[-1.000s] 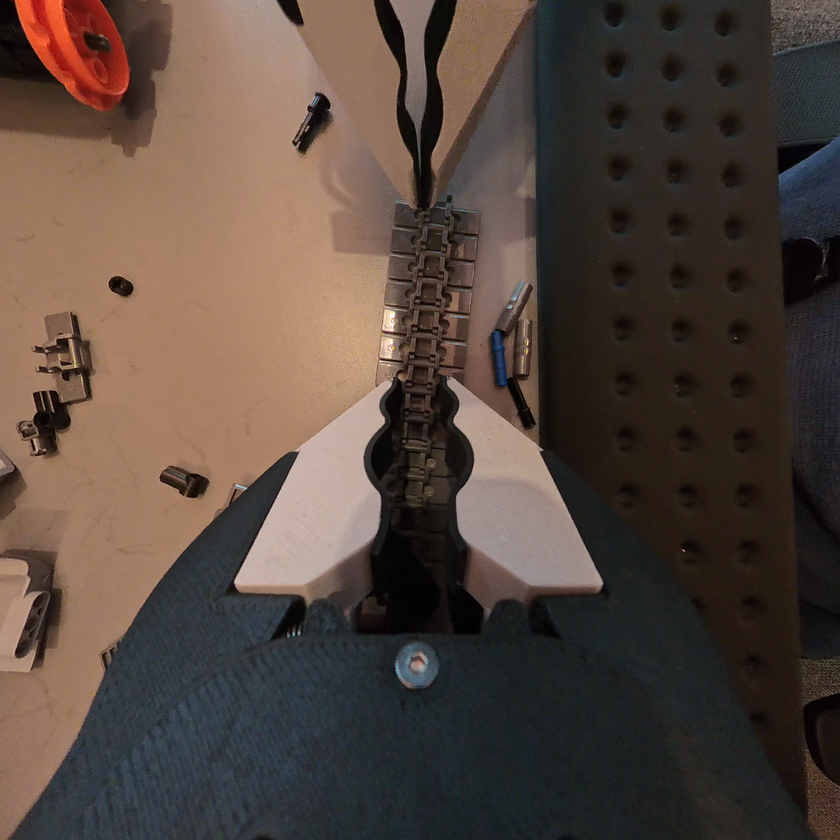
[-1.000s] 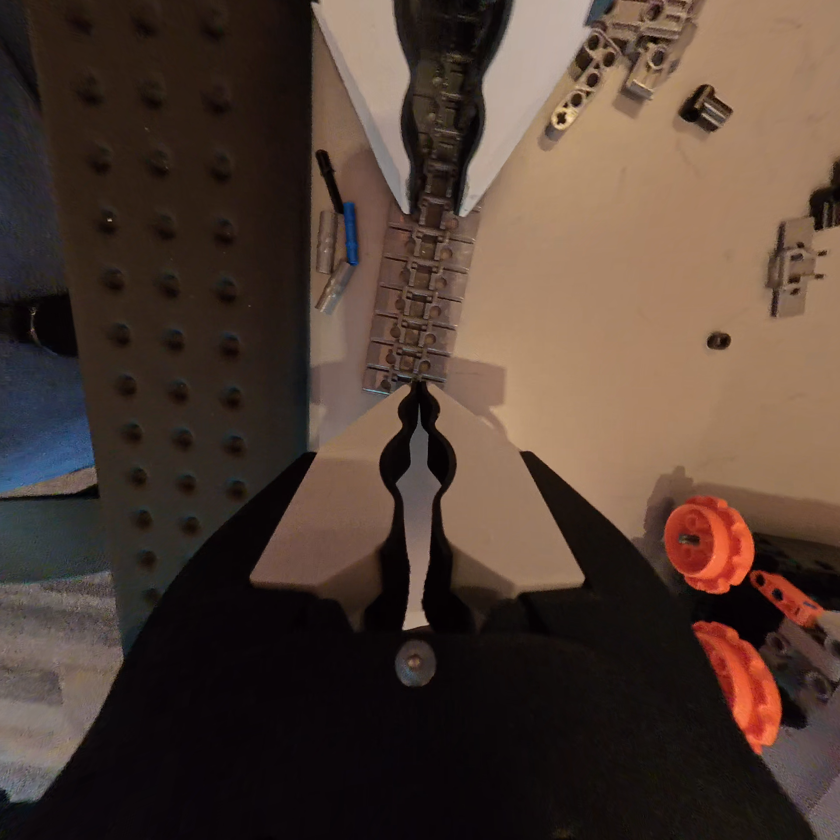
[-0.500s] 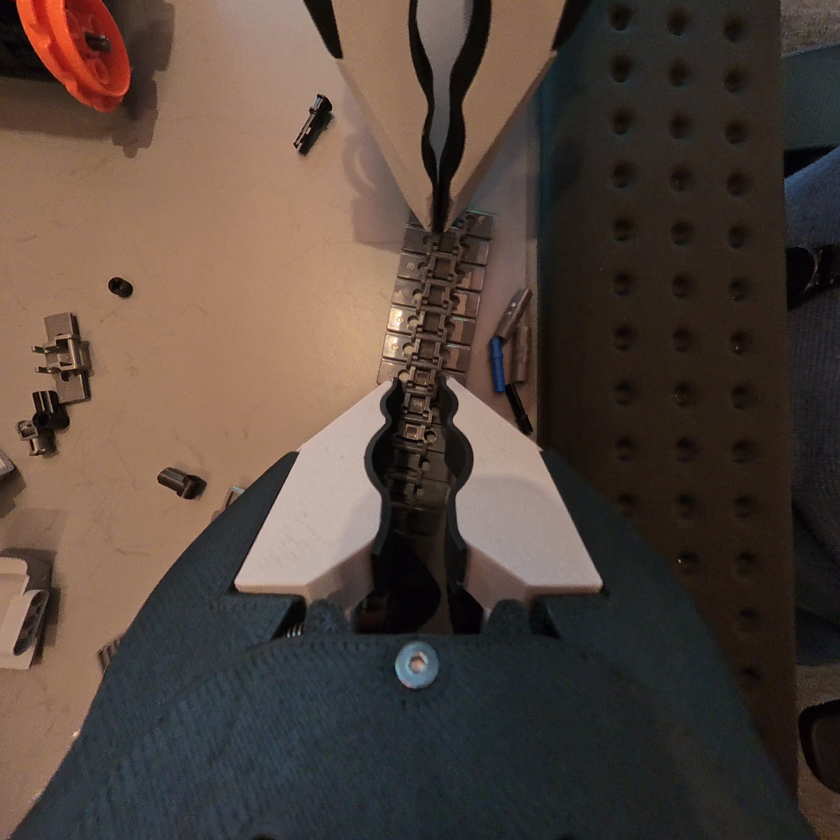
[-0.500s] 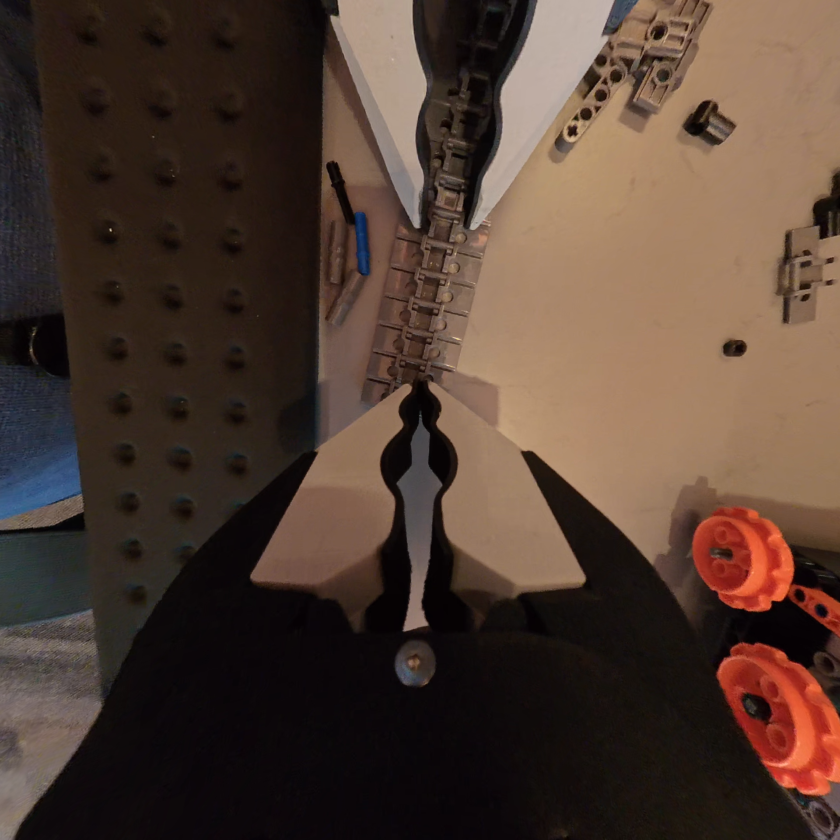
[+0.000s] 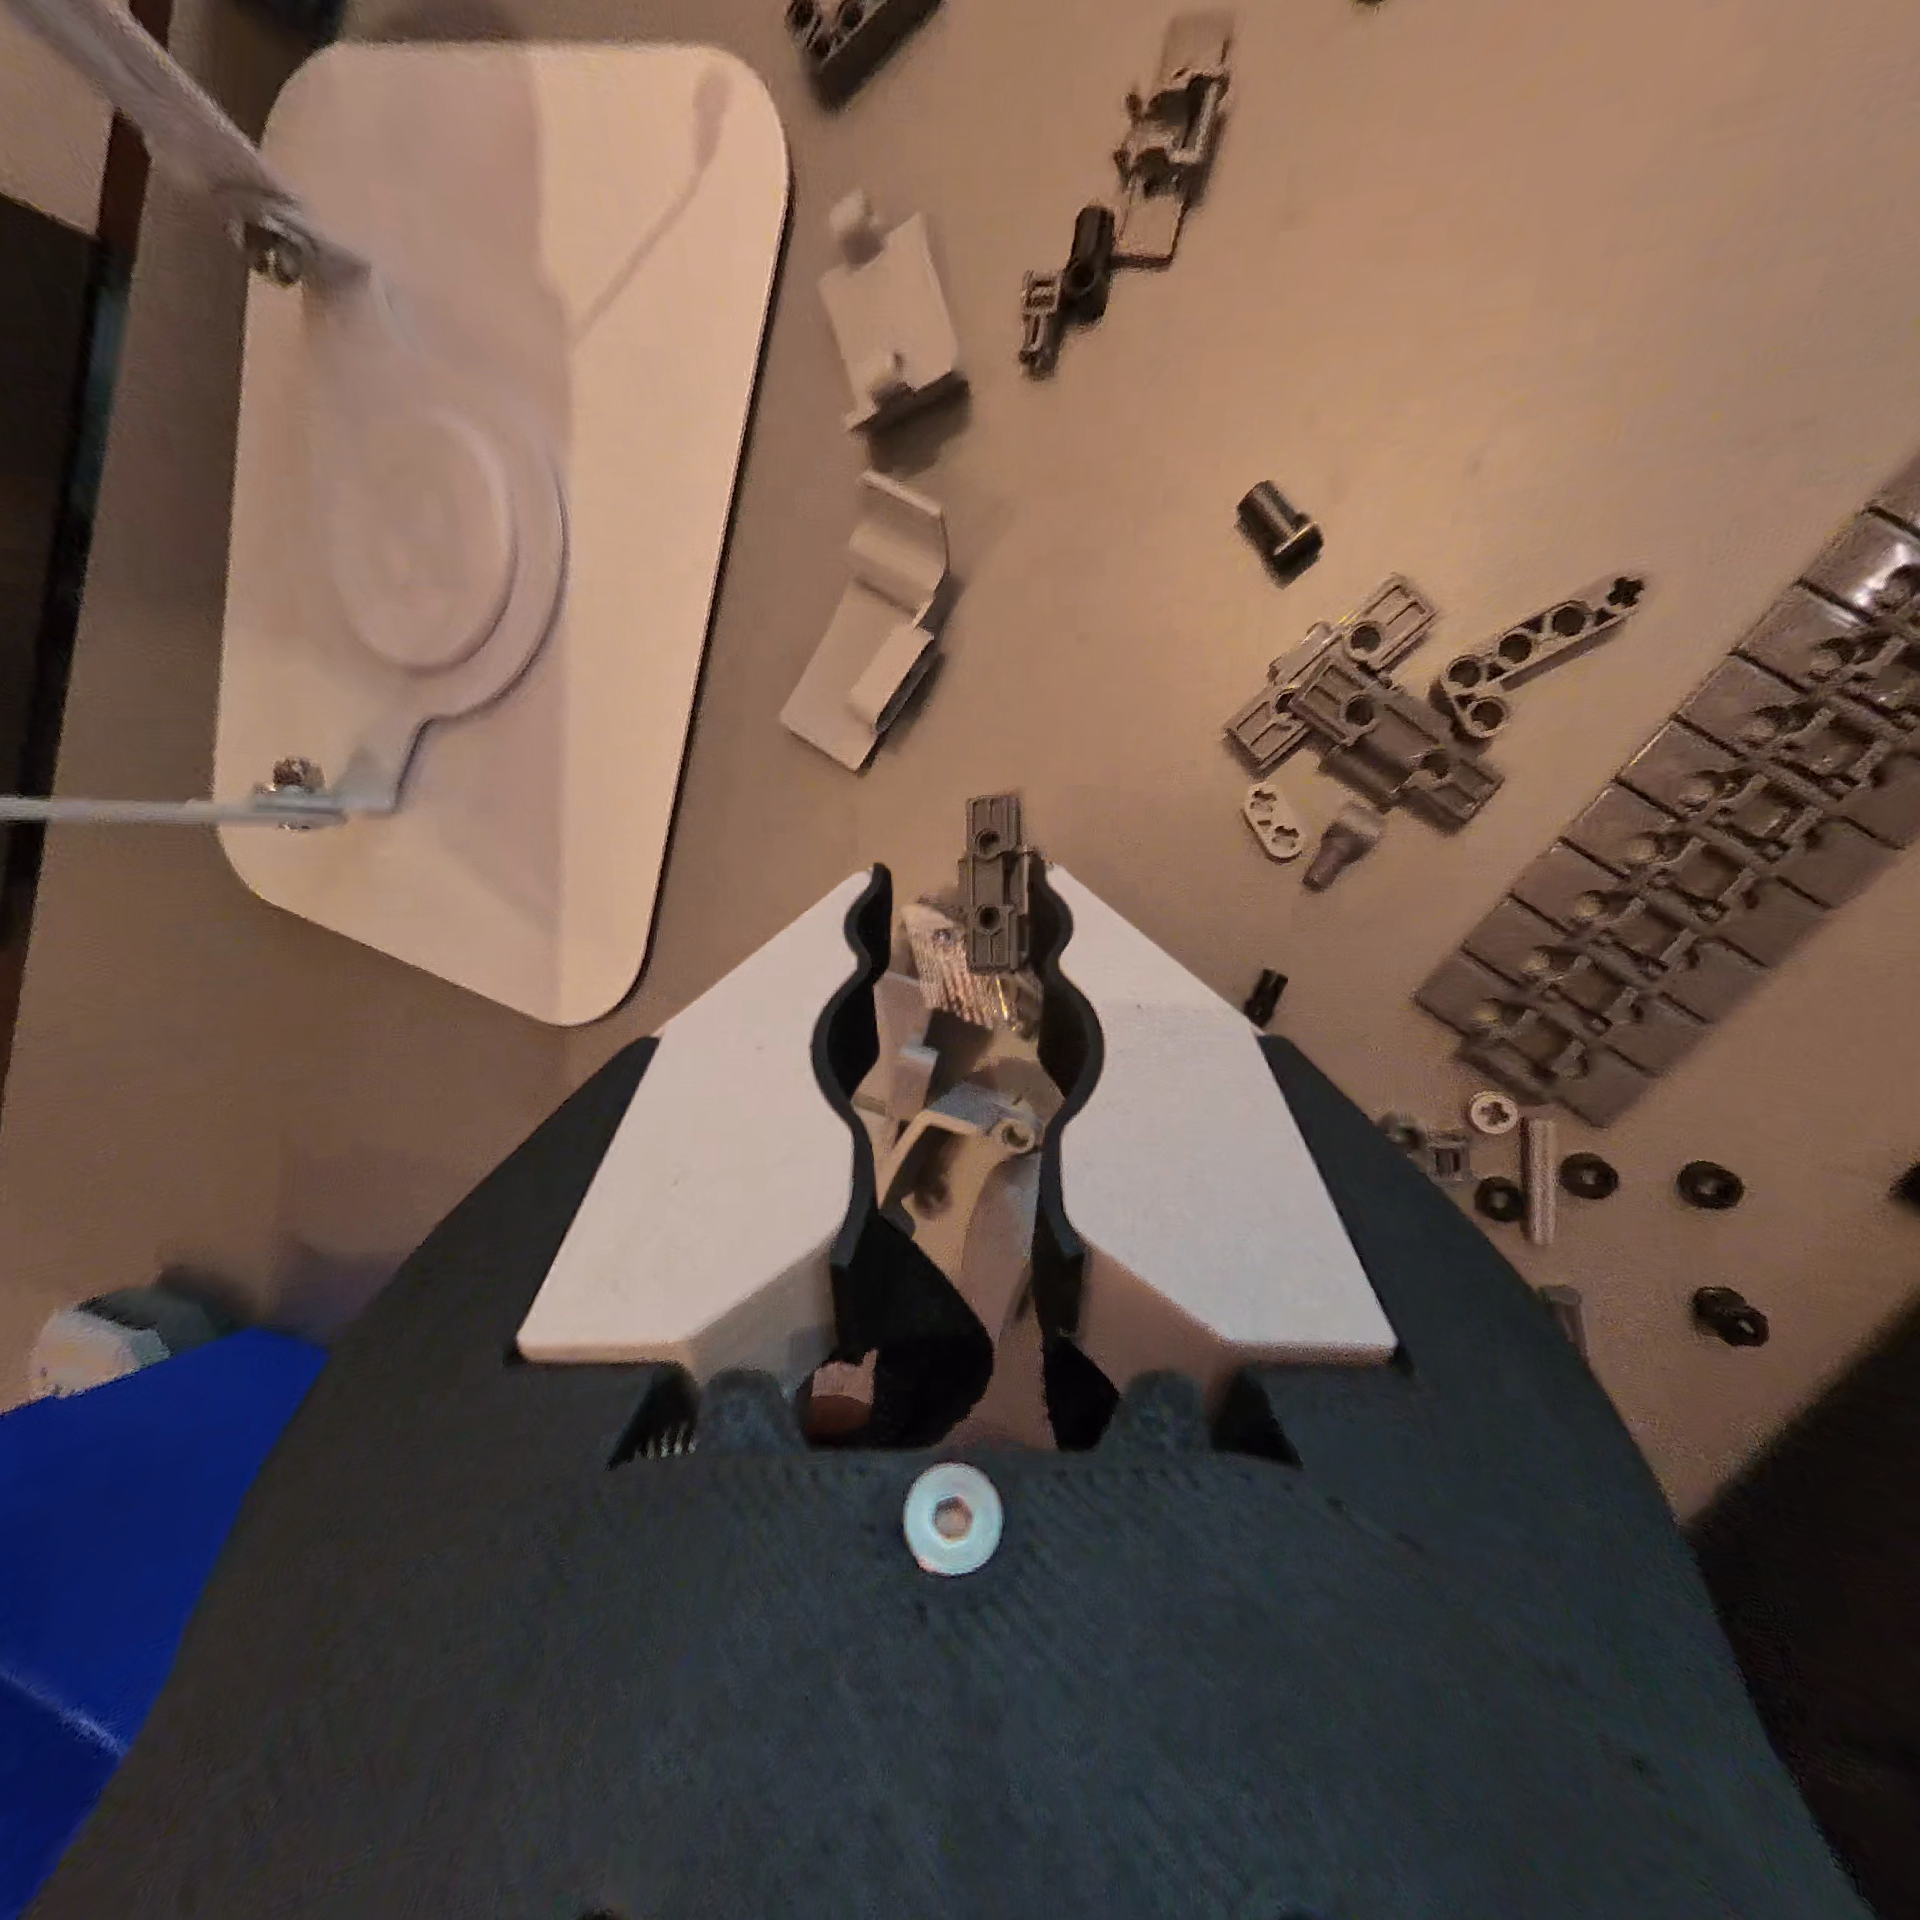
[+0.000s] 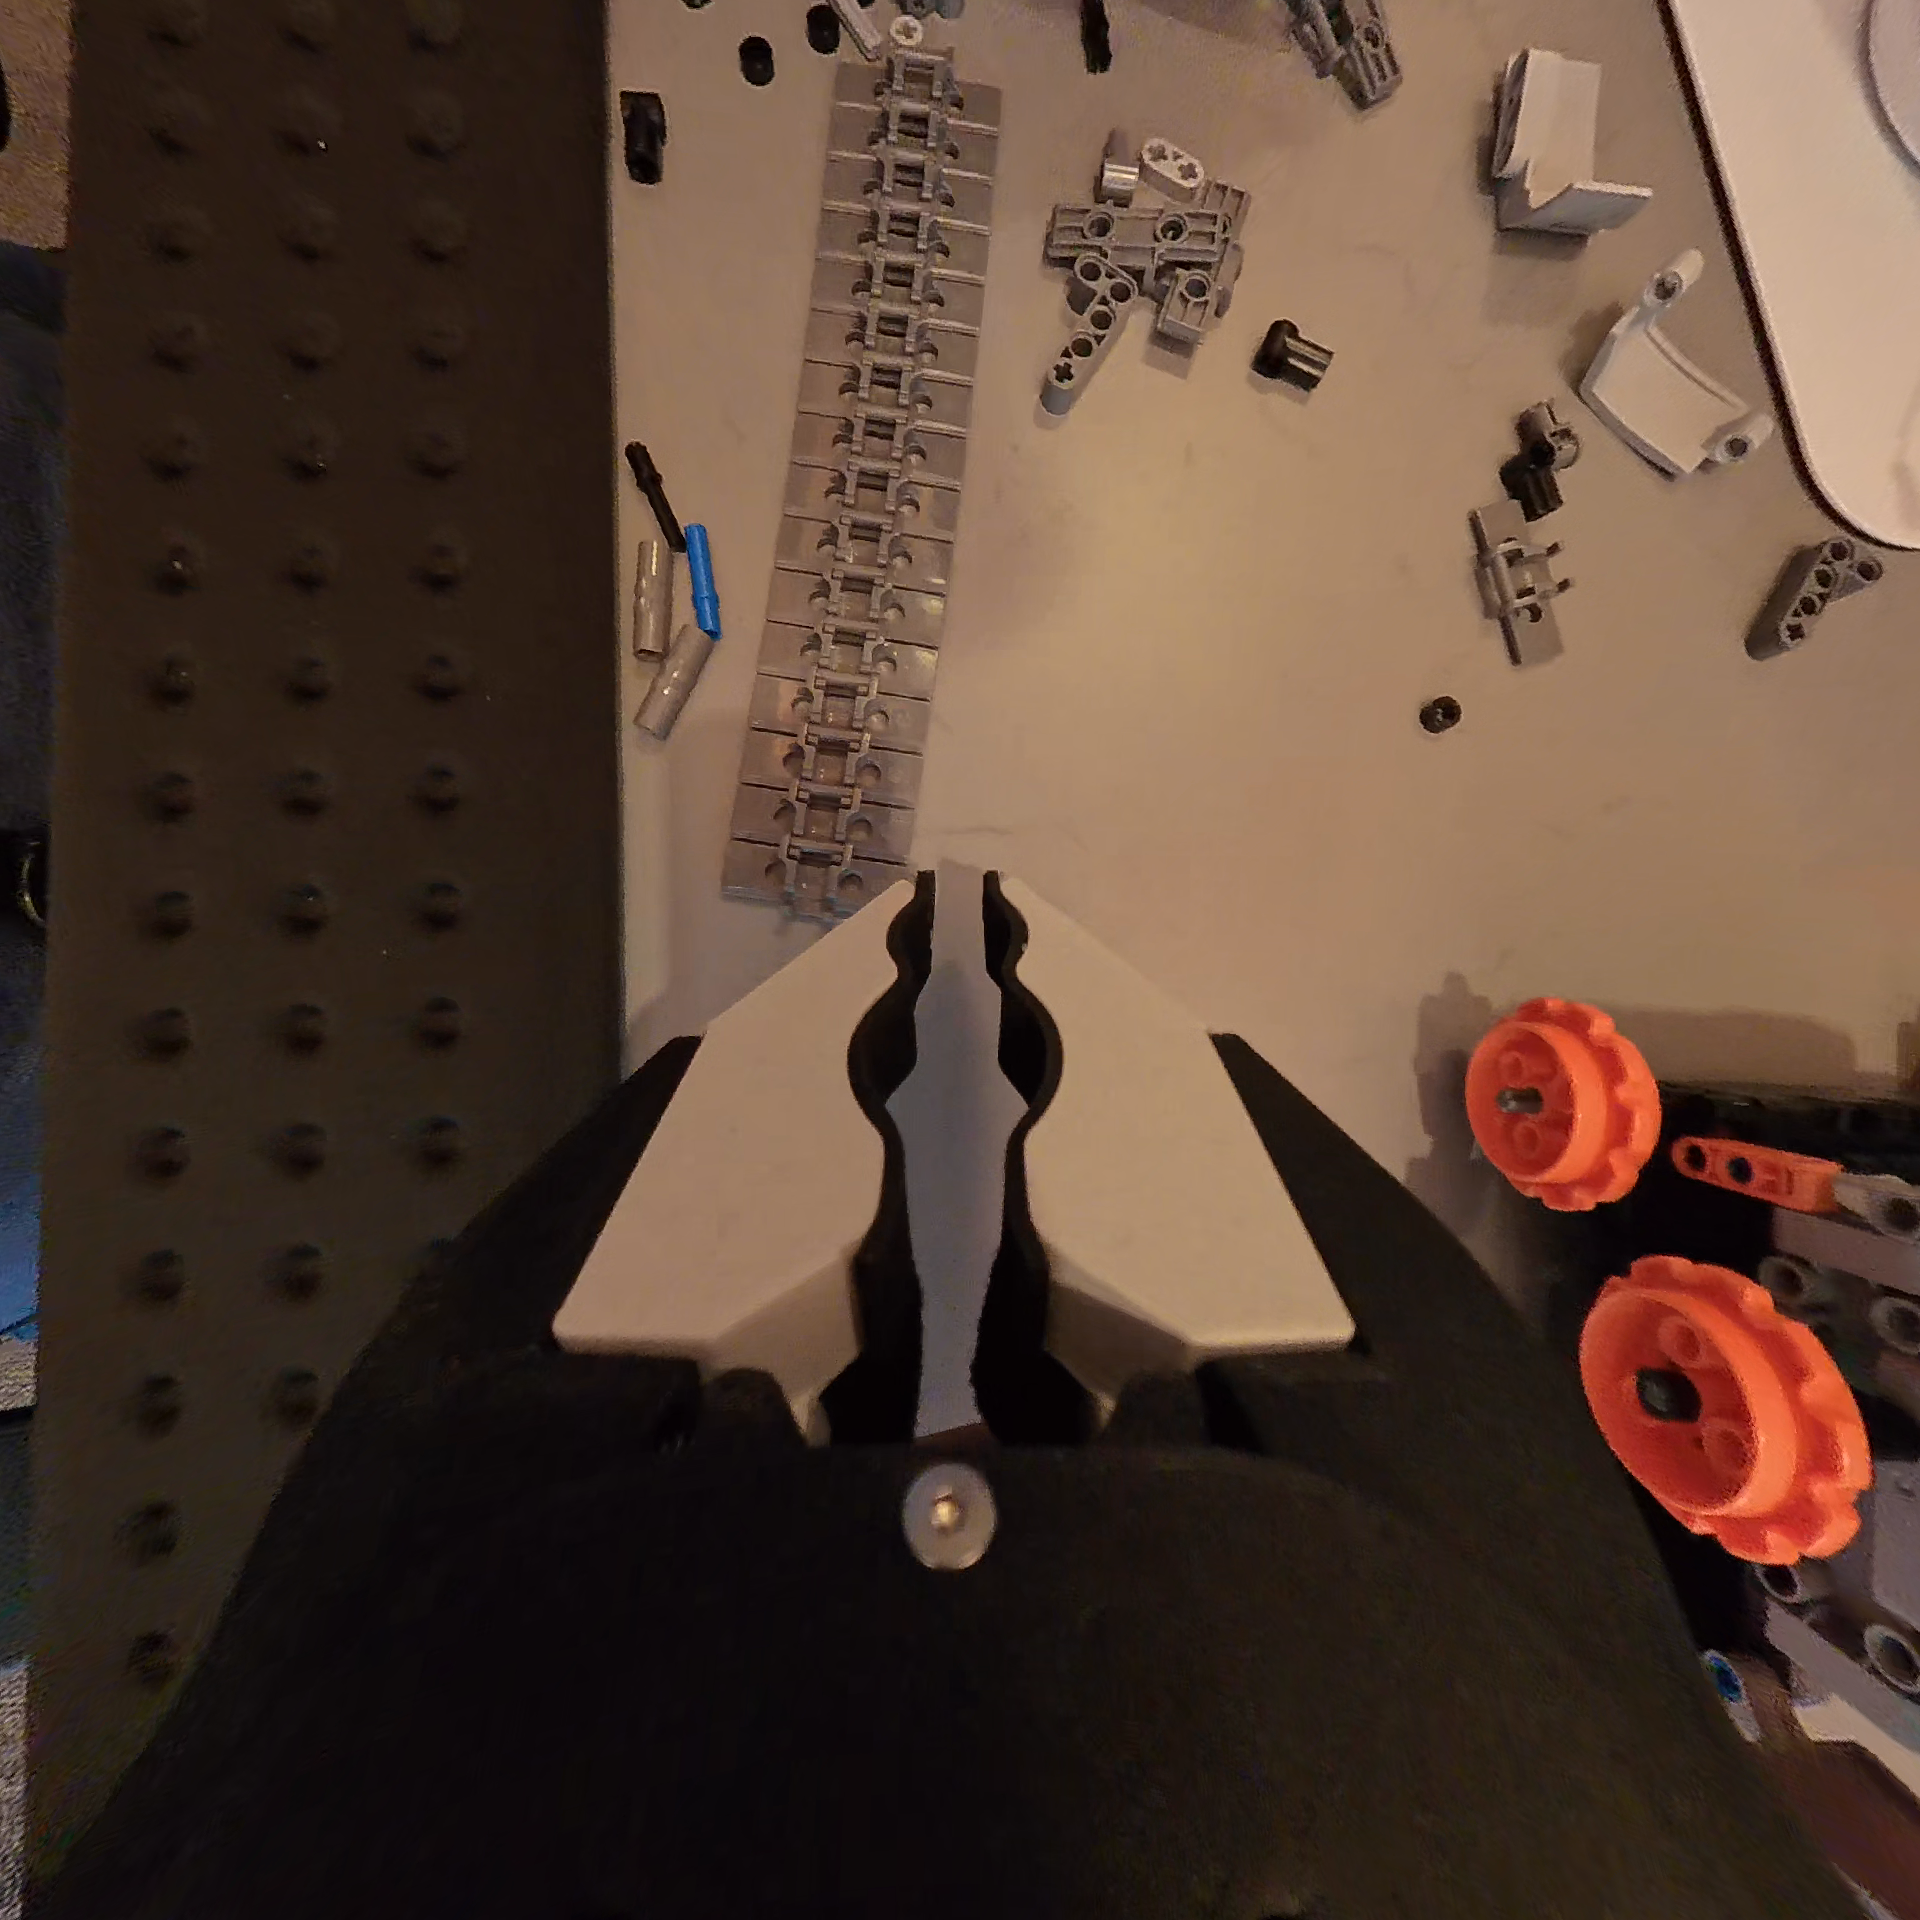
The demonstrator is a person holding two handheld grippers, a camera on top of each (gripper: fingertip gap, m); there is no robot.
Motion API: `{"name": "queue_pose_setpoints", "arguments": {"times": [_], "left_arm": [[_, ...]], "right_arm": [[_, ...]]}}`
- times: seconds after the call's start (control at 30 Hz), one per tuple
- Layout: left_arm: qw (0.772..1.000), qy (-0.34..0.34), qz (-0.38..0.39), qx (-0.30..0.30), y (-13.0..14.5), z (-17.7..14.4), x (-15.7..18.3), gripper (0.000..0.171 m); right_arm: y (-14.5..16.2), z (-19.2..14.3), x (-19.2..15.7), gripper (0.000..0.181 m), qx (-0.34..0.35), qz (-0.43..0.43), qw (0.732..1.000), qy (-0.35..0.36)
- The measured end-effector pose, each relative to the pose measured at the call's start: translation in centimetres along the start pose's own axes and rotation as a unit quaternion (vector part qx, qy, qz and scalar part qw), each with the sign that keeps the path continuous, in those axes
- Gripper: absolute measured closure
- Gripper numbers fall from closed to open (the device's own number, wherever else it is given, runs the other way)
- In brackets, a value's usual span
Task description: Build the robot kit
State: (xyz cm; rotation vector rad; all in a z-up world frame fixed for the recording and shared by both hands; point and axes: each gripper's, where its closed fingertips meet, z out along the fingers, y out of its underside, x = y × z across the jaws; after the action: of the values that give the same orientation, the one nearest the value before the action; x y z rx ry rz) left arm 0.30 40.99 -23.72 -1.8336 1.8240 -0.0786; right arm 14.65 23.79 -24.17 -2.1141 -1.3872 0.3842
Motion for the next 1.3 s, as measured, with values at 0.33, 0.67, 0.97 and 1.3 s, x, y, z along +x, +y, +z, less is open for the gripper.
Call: {"name": "queue_pose_setpoints", "arguments": {"times": [0.33, 0.67, 0.97, 1.3], "left_arm": [[0.999, 0.015, 0.004, -0.038, 1.6, 1.7, 0.7, 0.160], [0.995, 0.037, -0.040, 0.089, -3.2, -0.2, 1.7, 0.160], [0.829, 0.293, -0.200, 0.432, -18.1, -8.7, 8.4, 0.161], [0.675, 0.467, -0.285, 0.495, -21.7, -11.6, 11.4, 0.161]], "right_arm": [[0.3, -0.1, 0.1, 0.176, 0.017, -0.004, 1.000, -0.002], [-2.9, -1.6, 2.1, 0.173, 0.101, 0.007, 0.992, 0.081], [-8.9, -6.9, 5.4, 0.120, 0.266, -0.030, 0.912, 0.311], [-10.5, -11.2, 4.9, 0.133, 0.321, -0.111, 0.842, 0.420]]}}
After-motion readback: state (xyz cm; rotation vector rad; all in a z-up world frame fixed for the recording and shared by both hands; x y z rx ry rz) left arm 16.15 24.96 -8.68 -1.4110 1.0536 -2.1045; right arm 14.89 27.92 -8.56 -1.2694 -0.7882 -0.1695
